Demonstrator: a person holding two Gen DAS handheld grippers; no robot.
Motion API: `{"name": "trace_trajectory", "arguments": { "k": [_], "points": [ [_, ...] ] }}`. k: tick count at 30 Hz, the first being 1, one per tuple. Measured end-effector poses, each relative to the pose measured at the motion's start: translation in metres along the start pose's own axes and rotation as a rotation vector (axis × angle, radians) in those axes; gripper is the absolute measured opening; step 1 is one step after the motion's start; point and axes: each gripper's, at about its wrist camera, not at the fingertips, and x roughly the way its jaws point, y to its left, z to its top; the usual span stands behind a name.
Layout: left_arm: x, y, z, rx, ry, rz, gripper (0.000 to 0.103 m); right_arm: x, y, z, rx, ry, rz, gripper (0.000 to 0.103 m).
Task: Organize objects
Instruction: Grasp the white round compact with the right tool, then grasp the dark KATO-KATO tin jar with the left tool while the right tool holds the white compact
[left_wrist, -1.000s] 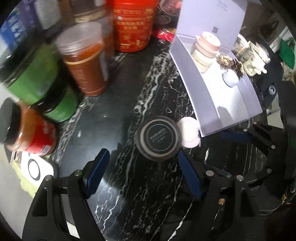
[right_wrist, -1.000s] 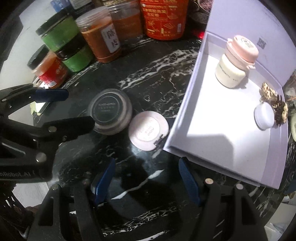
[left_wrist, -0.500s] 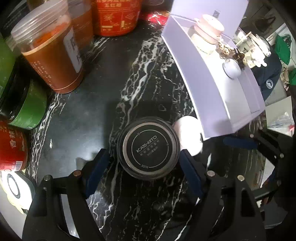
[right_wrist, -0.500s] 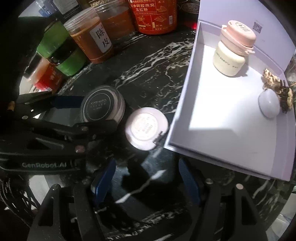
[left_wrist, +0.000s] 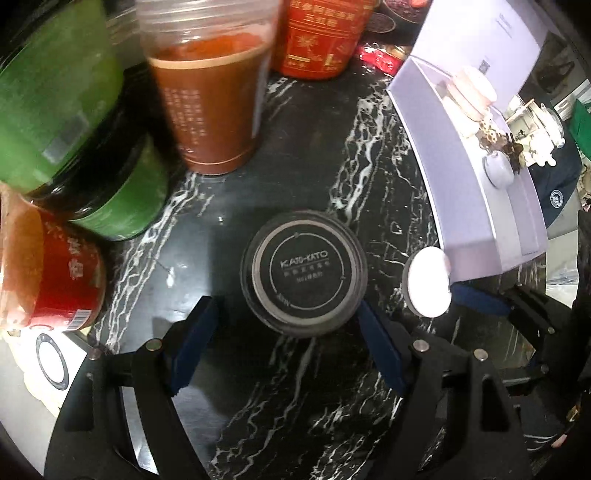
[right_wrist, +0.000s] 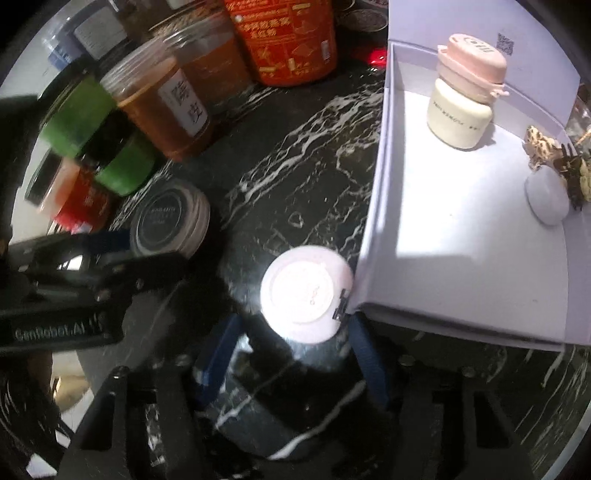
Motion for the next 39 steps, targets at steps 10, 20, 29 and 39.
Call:
{"name": "trace_trajectory", "arguments": {
  "k": [10, 20, 29, 39],
  "points": [
    [-0.003, 0.007, -0.002, 0.015, -0.018, 0.021, 0.077, -0.008, 0.001, -0.006, -0.051, -0.008, 0.103, 0.019],
    [-0.002, -0.007, 0.013, 0.061, -0.073, 0.036, 0.068, -0.037, 0.011, -0.005, -0.257, -0.115, 0.131, 0.055],
    [-0.008, 0.010, -0.001, -0.007, -0.073, 0.063, 0.068, -0.017, 0.028, 0.015, -0.265, -0.182, 0.067, 0.057],
    [-0.015, 0.034, -0.016, -0.082, -0.076, 0.098, 0.068, -0.005, 0.054, 0.011, -0.355, -0.252, -0.129, 0.060]
  ]
}}
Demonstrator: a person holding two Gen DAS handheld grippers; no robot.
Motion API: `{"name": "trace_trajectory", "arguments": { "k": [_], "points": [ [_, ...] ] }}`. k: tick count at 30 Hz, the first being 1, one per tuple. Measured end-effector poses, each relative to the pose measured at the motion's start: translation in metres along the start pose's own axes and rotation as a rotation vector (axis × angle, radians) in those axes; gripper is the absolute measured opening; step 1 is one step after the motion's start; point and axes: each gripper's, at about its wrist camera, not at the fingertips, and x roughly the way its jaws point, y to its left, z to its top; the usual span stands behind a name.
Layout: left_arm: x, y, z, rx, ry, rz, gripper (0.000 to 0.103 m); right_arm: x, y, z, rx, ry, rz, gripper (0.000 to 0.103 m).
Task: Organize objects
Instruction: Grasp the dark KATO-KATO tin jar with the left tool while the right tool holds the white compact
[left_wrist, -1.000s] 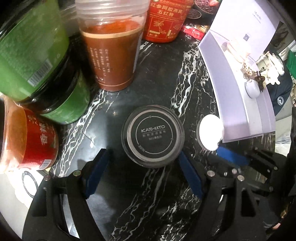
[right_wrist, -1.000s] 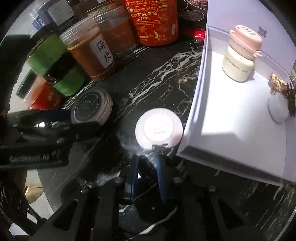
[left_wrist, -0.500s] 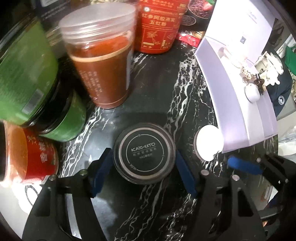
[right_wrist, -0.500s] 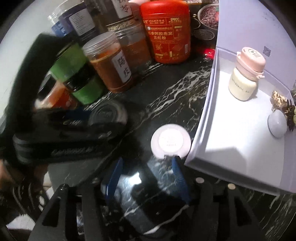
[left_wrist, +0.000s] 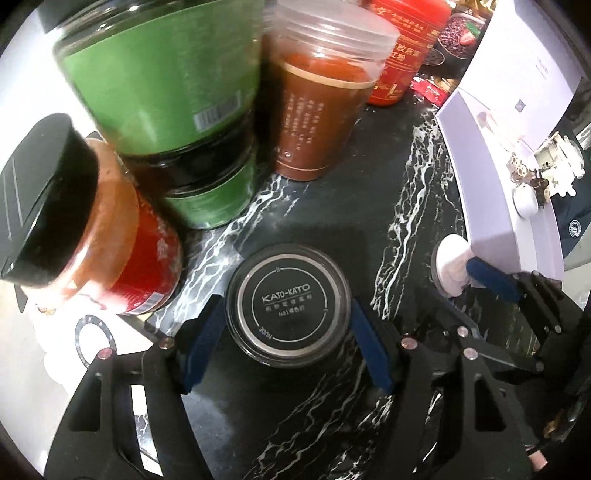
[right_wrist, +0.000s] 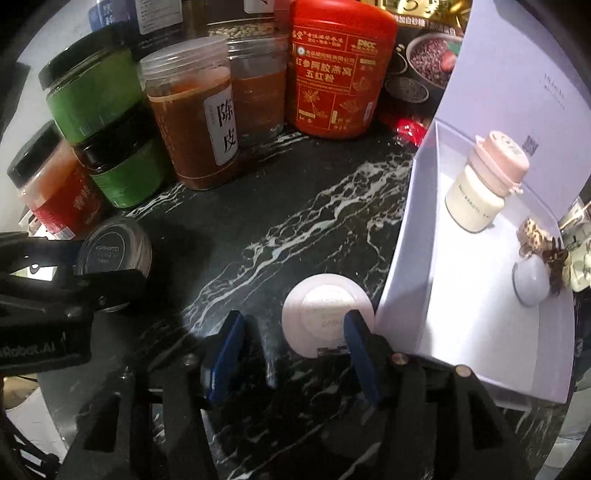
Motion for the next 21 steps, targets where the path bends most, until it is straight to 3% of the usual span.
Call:
{"name": "trace_trajectory", "arguments": {
  "k": [10, 12, 13, 17, 21],
  "points": [
    [-0.003, -0.001, -0.006, 0.017, 0.002, 0.019, 0.067, -0.016, 0.010, -0.014, -0.099, -0.036, 0.165, 0.060],
    [-0.004, 0.000, -0.008, 0.019, 0.003, 0.024, 0.068, -0.001, 0.020, -0.020, -0.094, 0.024, 0.242, 0.057],
    [-0.005, 0.000, -0.010, 0.022, 0.004, 0.026, 0.067, -0.003, 0.016, -0.023, -0.074, 0.013, 0.259, 0.056],
    [-0.008, 0.000, -0.015, 0.028, 0.000, 0.030, 0.067, -0.034, 0.006, -0.017, -0.088, -0.161, 0.180, 0.056],
    [-0.015, 0.003, -0.018, 0.018, -0.024, 0.014, 0.067, -0.028, 0.009, 0.000, -0.127, -0.169, 0.107, 0.057]
  ]
}}
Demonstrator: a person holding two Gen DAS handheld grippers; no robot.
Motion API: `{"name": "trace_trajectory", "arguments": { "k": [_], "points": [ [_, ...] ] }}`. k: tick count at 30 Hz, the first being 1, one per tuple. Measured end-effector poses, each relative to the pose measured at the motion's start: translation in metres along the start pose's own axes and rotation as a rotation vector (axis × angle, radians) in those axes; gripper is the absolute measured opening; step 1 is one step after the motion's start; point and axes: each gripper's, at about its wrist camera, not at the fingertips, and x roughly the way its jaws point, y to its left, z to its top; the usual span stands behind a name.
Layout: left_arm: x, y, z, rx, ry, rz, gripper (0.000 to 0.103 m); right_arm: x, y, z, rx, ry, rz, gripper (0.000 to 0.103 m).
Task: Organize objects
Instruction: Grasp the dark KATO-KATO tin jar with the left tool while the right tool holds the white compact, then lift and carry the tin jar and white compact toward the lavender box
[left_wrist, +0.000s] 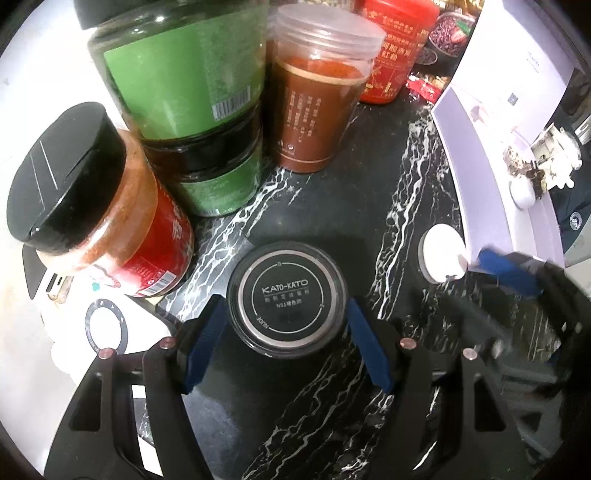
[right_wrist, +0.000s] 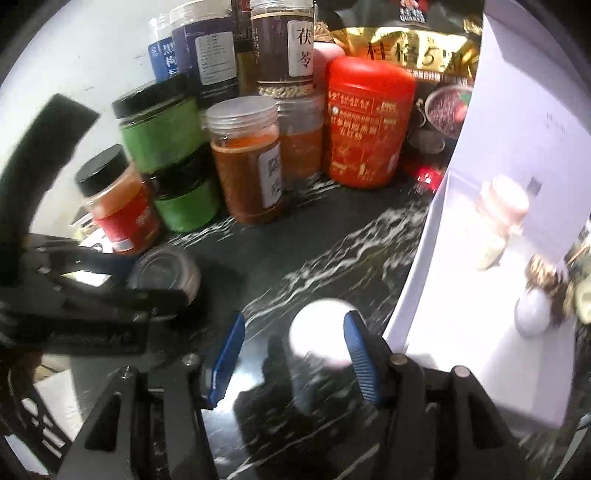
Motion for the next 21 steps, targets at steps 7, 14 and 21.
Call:
{"name": "trace_trajectory", "arguments": {
  "k": [7, 14, 21],
  "points": [
    [-0.007, 0.002, 0.003, 0.010, -0.018, 0.018, 0.067, 0.060, 0.010, 0.018, -0.116, 0.185, -0.114, 0.070],
    [-0.003, 0.002, 0.002, -0.010, -0.009, 0.023, 0.067, 0.075, -0.005, 0.032, -0.052, 0.251, -0.146, 0.092],
    [0.000, 0.001, 0.006, -0.019, -0.003, 0.018, 0.067, 0.065, -0.015, 0.023, -0.045, 0.255, -0.083, 0.084]
  ]
}}
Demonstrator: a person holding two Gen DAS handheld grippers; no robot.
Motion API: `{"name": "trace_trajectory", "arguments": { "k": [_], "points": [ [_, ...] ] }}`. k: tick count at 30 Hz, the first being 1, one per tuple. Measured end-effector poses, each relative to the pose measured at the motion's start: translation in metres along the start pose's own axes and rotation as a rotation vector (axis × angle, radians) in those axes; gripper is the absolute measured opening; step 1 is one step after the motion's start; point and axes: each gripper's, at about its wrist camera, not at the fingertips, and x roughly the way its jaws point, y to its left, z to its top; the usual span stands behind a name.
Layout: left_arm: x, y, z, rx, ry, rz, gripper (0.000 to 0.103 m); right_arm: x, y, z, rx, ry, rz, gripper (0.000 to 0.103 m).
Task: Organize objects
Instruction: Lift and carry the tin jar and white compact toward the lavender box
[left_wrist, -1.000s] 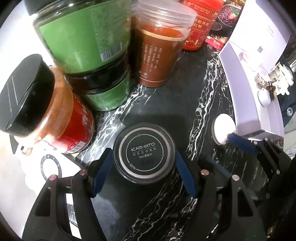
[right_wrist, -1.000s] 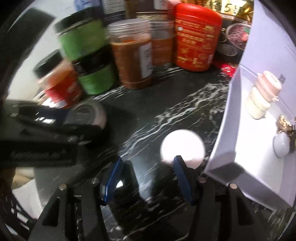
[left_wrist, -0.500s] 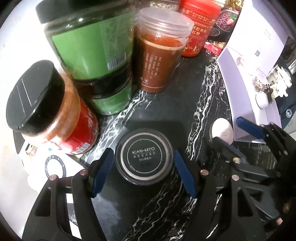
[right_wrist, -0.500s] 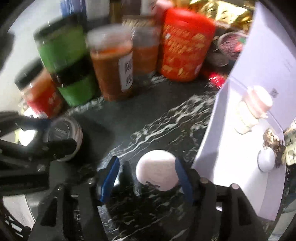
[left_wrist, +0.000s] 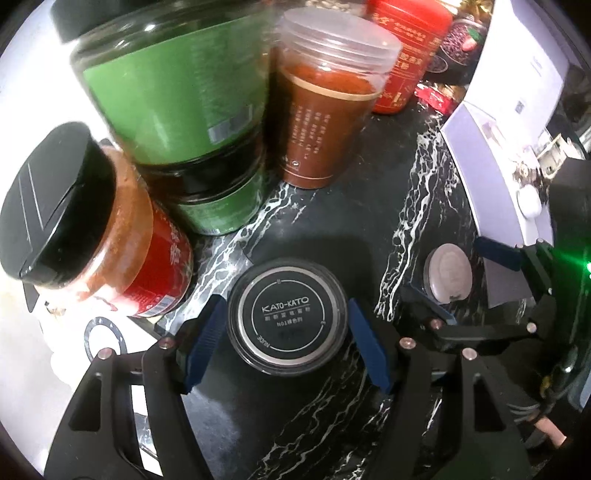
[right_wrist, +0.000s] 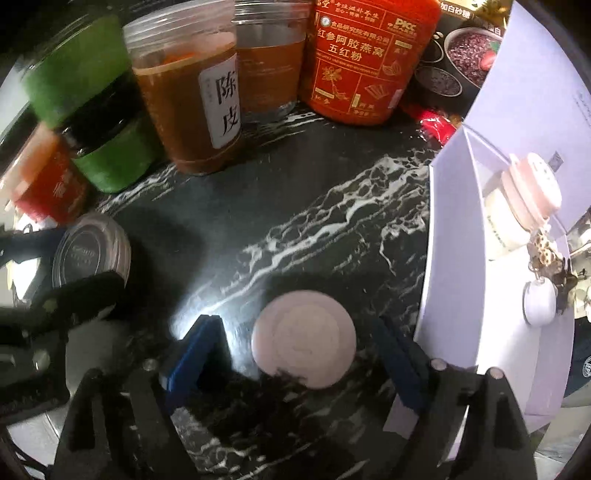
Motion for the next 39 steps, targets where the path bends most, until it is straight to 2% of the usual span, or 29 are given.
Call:
{"name": "trace_trajectory", "arguments": {
  "k": [4, 5, 8, 17, 24, 25, 28, 34, 39],
  "points": [
    [0.001, -0.004, -0.001, 0.013, -0.007, -0.001, 0.067, -0.006, -0.008, -0.002, -0.021, -0.008, -0.009, 0.069],
    [0.001, -0.005, 0.000, 0.017, -0.007, -0.001, 0.067, -0.006, -0.012, -0.003, -0.076, -0.047, -0.001, 0.064],
    [0.006, -0.015, 0.004, 0.033, -0.007, -0.005, 0.067, -0.009, -0.016, -0.008, -0.090, -0.053, -0.009, 0.057],
    [0.008, -0.051, -0.004, 0.145, 0.002, -0.038, 0.067, -0.024, -0.012, -0.042, -0.163, -0.075, 0.004, 0.057],
    [0.001, -0.067, -0.026, 0.190, 0.023, -0.058, 0.067, -0.035, -0.030, -0.073, -0.123, -0.065, 0.060, 0.057],
    [-0.001, -0.069, -0.030, 0.195, 0.025, -0.059, 0.067, -0.032, -0.019, -0.082, -0.119, -0.062, 0.064, 0.057],
    [-0.003, -0.081, -0.041, 0.213, 0.030, -0.068, 0.067, -0.037, -0.026, -0.100, -0.109, -0.055, 0.069, 0.057],
    [-0.007, -0.109, -0.064, 0.232, 0.045, -0.078, 0.067, -0.056, -0.050, -0.158, -0.075, -0.040, 0.060, 0.057],
    [-0.011, -0.132, -0.082, 0.256, 0.054, -0.094, 0.067, -0.069, -0.069, -0.184, -0.013, 0.002, 0.045, 0.057]
  ]
}}
